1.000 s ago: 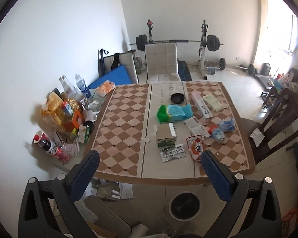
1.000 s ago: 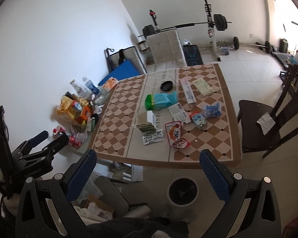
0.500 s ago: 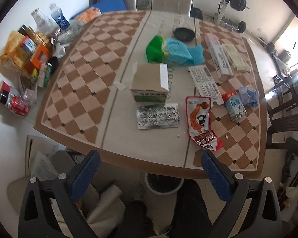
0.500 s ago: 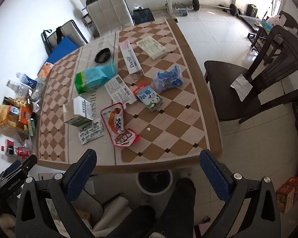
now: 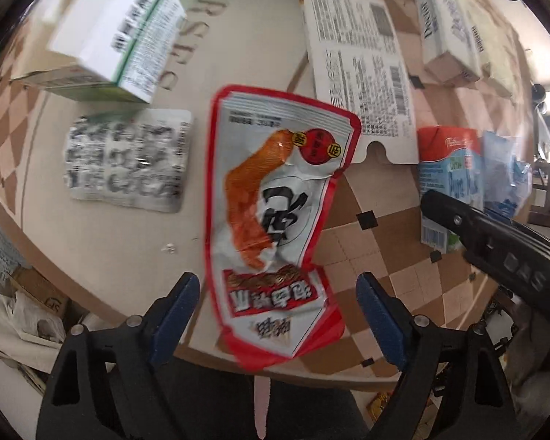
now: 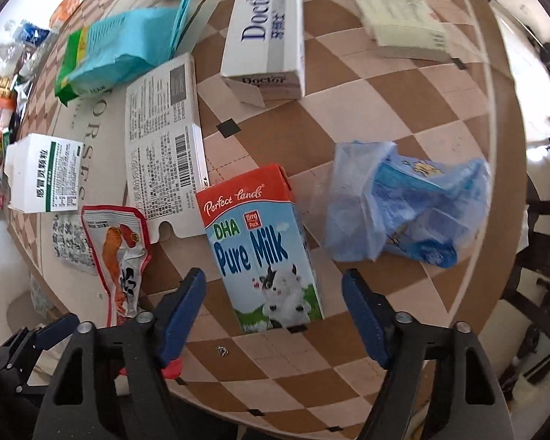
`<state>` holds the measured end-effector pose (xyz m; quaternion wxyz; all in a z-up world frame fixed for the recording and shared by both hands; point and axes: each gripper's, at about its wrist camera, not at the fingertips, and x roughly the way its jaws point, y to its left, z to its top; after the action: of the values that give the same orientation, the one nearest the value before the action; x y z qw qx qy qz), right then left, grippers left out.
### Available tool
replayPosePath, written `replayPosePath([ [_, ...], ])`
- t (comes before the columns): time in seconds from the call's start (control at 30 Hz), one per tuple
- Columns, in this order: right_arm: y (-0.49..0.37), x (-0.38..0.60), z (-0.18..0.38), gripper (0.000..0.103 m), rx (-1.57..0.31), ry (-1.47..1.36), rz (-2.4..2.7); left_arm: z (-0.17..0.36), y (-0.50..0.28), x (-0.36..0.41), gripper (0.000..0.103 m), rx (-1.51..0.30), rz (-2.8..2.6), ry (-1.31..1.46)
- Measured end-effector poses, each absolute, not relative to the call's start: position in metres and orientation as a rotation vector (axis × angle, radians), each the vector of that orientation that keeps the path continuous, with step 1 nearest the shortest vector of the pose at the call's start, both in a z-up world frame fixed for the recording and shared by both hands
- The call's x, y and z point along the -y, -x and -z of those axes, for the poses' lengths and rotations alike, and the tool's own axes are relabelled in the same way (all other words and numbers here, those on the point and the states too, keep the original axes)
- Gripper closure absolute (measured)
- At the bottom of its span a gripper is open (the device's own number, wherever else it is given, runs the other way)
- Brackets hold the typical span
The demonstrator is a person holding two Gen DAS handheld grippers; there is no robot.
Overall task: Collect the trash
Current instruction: 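Grasp the red snack pouch with the left gripper while the right gripper grasps the Pure Milk carton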
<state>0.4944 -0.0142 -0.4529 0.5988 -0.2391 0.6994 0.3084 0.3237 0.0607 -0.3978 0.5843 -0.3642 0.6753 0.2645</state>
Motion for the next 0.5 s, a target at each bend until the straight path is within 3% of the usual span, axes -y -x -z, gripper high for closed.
replayPosePath([
  [0.07, -0.497, 0.014, 0.457, 0.044, -1.636, 0.549, -0.735, 0.406, -0.328, -0.061, 0.017, -1.6, -0.645, 0.825],
  [0.13, -0.498, 0.017, 0.46, 0.044, -1.651, 0.576, -0.732, 0.411, -0.328, -0.063, 0.031, -1.615, -0.68, 0.799],
  [0.27, -0.502, 0.024, 0.467, 0.044, -1.668, 0.58, -0.745, 0.407, -0.325, -0.07, 0.036, -1.575, -0.693, 0.808],
  [0.4, -0.498, 0.018, 0.473, 0.042, -1.672, 0.61, -0.752, 0.397, -0.331, -0.072, 0.063, -1.541, -0.7, 0.772],
  [0.5, -0.496, 0.011, 0.472, 0.041, -1.664, 0.655, -0.749, 0.39, -0.341, -0.074, 0.07, -1.535, -0.711, 0.743],
])
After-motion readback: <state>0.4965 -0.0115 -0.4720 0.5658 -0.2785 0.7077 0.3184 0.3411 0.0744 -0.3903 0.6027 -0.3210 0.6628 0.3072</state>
